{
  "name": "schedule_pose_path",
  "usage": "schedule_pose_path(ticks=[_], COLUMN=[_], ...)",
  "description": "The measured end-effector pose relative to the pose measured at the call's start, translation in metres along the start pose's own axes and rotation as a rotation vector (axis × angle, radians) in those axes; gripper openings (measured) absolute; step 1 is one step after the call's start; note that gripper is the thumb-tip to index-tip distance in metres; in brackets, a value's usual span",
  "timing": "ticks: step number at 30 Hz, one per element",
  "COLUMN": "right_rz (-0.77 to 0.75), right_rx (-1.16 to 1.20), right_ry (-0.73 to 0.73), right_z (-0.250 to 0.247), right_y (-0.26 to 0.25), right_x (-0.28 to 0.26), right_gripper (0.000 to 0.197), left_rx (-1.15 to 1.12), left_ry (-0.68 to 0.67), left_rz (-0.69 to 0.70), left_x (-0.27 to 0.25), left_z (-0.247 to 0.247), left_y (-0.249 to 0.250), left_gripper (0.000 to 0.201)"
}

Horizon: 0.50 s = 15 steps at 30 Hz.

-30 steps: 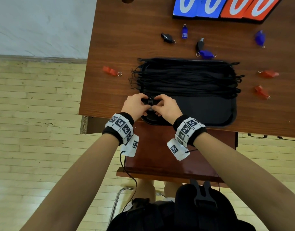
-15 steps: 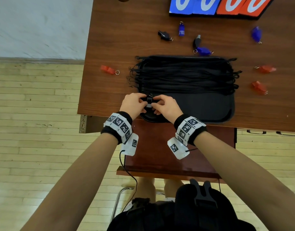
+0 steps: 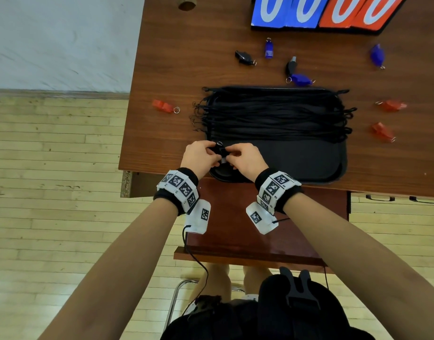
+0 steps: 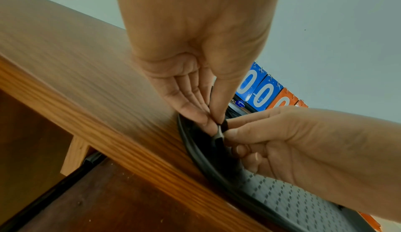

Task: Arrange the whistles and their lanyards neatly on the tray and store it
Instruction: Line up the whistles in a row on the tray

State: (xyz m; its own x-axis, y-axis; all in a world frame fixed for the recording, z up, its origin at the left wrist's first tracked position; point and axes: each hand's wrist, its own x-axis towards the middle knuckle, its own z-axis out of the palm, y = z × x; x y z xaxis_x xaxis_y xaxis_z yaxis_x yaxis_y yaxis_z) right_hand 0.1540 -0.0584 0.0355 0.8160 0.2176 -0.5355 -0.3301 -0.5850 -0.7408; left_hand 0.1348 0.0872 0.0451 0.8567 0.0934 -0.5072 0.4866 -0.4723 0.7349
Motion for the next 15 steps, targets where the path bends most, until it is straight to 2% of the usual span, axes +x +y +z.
schedule_pose_path(ticks=[6, 10, 15], right_rz=[-0.033, -0.032, -0.034], right_rx=[-0.009, -0.017, 0.008], right_ry=[-0.004, 0.041, 0.029], right_z=[0.0048, 0.0008, -0.0035], right_y=[-0.0014, 0.0016, 0.0065], right_x=[-0.0002, 0.0009, 0.0014], right_gripper=[0.043, 0.04, 0.038], left_rx=[0.059, 0.171, 0.145], left_ry=[0.05, 0.053, 0.077], left_rz=[0.01, 0.041, 0.039], left_x=[0.0028, 0.0038, 0.0053], left_z=[0.0029, 0.0042, 0.0022], left_y=[0.0003, 0.0031, 0.0021], left_gripper=[0.027, 0.016, 0.013])
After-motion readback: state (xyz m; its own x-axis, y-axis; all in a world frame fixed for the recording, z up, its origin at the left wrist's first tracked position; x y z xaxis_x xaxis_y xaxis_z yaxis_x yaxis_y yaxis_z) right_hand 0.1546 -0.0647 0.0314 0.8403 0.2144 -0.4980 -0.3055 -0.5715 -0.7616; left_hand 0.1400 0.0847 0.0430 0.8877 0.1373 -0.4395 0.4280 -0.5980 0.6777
